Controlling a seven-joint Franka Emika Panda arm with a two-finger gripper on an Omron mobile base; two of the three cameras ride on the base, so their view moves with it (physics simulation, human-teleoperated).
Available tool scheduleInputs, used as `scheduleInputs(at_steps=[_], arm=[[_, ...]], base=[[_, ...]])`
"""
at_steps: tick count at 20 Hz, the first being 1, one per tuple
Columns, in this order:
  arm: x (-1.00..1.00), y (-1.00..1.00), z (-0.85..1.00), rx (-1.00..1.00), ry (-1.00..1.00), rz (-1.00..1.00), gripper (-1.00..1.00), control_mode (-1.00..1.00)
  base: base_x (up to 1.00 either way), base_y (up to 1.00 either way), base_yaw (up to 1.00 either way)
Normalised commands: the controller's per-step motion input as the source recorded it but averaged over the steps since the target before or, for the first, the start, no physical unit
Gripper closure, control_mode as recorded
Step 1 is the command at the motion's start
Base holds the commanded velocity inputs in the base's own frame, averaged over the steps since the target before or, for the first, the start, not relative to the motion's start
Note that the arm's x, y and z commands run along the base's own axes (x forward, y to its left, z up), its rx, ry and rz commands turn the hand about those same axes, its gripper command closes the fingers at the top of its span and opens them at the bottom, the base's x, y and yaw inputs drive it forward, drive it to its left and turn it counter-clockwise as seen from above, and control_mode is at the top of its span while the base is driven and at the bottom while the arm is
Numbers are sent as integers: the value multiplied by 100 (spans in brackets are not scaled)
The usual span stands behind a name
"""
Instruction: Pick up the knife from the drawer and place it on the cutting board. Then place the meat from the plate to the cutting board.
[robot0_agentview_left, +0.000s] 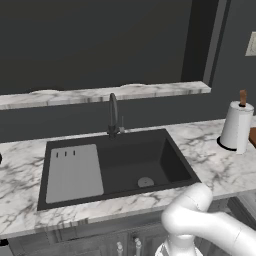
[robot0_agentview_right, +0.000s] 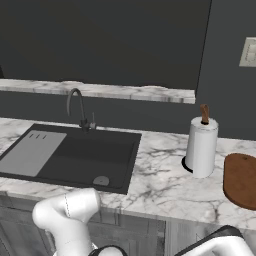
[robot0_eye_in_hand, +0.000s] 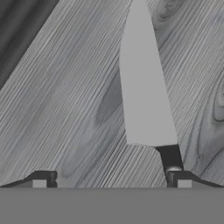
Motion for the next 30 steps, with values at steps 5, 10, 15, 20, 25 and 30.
scheduleInputs(at_steps=[5, 10, 15, 20, 25, 30], arm=[[6, -8, -14, 0, 0, 1, -100, -100], [5, -2, -22, 0, 0, 0, -100, -100], [2, 0, -21, 0, 0, 0, -100, -100], [2, 0, -15, 0, 0, 0, -100, -100], [4, 0, -18, 0, 0, 0, -100, -100], [0, 0, -17, 0, 0, 0, -100, -100]], base=[[0, 0, 0], [0, 0, 0], [0, 0, 0], [0, 0, 0], [0, 0, 0], [0, 0, 0]])
